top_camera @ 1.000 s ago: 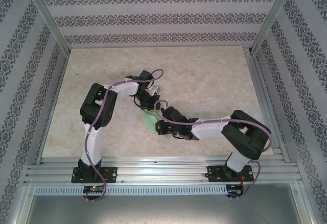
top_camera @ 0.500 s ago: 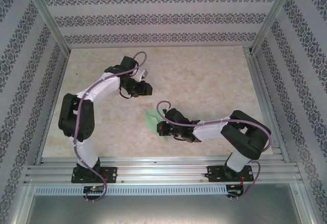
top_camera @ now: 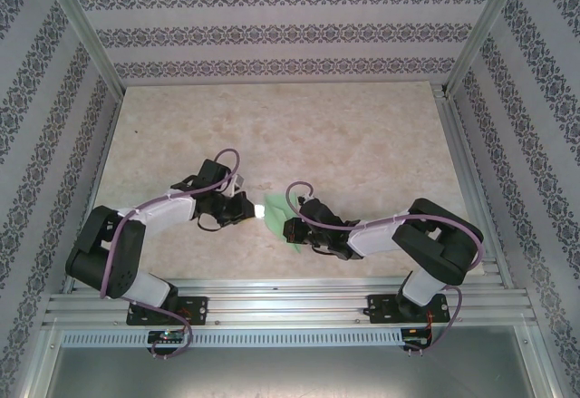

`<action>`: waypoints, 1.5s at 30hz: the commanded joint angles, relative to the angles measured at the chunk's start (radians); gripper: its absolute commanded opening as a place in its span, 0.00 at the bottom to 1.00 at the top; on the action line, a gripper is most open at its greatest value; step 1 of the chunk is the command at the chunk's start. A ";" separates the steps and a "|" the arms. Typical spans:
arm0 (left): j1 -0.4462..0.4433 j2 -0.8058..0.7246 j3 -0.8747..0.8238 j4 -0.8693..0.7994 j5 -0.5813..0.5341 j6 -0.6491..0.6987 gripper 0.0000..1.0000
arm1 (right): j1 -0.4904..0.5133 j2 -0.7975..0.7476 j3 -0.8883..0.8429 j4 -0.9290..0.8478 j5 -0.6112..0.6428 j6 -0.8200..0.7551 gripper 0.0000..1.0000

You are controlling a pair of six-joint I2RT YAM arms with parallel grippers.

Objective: Fold a paper plane with a square sheet of paper (fold left side to right side)
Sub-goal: Fourth fold the wing at the center of the table.

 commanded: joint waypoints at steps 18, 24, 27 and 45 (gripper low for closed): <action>-0.130 0.198 0.034 0.356 -0.027 -0.206 0.00 | -0.009 -0.022 -0.030 0.094 0.040 0.060 0.02; -0.135 0.256 0.015 0.375 -0.061 -0.213 0.00 | -0.009 -0.021 -0.031 0.097 0.034 0.061 0.02; -0.136 0.273 0.007 0.367 -0.089 -0.221 0.00 | -0.010 -0.033 -0.040 0.104 0.040 0.070 0.03; -0.136 0.318 0.012 0.291 -0.156 -0.187 0.00 | -0.068 -0.037 -0.099 0.220 -0.079 0.113 0.00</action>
